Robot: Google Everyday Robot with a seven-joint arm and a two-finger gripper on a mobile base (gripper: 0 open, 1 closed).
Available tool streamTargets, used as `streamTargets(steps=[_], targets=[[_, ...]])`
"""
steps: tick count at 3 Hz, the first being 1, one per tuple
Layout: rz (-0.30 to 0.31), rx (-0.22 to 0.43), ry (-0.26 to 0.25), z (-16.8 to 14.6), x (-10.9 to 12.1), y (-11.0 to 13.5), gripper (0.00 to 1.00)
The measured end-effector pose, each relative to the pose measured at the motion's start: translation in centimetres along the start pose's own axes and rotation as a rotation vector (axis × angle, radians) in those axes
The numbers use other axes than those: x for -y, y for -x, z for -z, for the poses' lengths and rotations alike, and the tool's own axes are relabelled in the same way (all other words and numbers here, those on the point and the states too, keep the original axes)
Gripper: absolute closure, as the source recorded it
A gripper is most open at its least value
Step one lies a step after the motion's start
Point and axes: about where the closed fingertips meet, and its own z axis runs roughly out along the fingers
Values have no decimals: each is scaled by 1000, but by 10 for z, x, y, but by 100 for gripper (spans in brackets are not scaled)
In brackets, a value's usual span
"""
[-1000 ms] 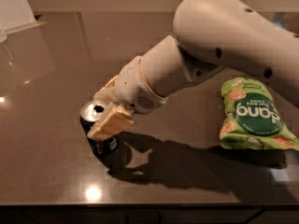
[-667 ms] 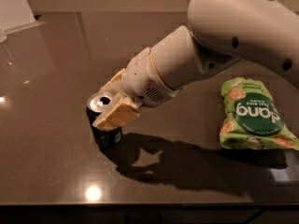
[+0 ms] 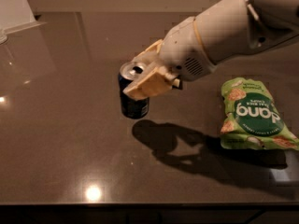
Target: Move pepsi can near sponge
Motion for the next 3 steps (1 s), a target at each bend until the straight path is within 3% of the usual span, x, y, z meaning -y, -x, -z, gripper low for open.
streamTargets(steps=[2, 3], targets=[[-130, -50, -144, 50, 65, -50, 100], [-174, -63, -186, 64, 83, -69, 100]])
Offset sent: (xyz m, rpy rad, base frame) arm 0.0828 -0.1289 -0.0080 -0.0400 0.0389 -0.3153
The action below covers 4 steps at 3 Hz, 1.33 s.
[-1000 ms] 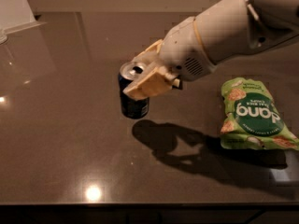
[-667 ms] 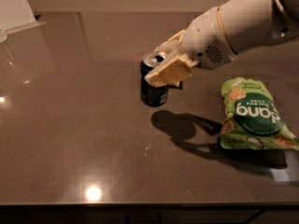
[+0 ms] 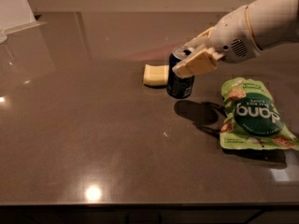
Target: Move pepsi can near sponge
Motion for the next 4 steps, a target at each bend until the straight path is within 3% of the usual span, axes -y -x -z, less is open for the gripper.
streamTargets(steps=[2, 4], targets=[[-71, -14, -60, 10, 34, -26, 100], [-93, -16, -76, -5, 48, -37, 59]])
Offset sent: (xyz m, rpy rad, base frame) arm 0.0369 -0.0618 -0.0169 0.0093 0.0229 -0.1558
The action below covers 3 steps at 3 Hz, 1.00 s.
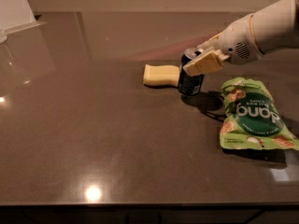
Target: Move pepsi can near sponge
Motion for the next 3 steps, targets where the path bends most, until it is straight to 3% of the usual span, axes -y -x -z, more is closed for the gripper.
streamTargets(steps=[2, 3], targets=[[17, 25, 32, -22, -7, 11, 12], [20, 26, 34, -23, -9, 13, 0]])
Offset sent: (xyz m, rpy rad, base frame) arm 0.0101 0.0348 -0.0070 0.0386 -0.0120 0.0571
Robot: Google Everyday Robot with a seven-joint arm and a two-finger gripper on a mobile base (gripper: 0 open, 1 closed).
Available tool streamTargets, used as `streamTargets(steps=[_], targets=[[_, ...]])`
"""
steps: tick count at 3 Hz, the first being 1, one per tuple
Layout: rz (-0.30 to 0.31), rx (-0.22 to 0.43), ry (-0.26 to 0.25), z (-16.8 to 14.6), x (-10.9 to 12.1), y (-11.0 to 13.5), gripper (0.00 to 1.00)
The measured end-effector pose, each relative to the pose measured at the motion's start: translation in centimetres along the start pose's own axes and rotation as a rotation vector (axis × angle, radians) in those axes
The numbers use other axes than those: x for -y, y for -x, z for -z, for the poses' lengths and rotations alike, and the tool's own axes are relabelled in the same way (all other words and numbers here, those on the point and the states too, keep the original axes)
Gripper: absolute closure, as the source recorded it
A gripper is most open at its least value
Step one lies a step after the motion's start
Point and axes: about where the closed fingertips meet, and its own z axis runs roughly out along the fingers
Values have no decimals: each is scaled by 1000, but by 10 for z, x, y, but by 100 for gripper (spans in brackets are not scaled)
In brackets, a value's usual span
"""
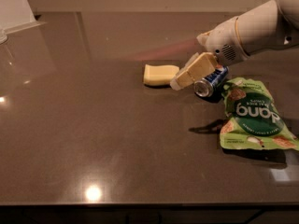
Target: Move pepsi can near sponge
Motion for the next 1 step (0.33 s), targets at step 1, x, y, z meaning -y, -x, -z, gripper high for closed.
streamTargets(steps=[1], targets=[[0, 0, 0, 0, 0, 0, 0]])
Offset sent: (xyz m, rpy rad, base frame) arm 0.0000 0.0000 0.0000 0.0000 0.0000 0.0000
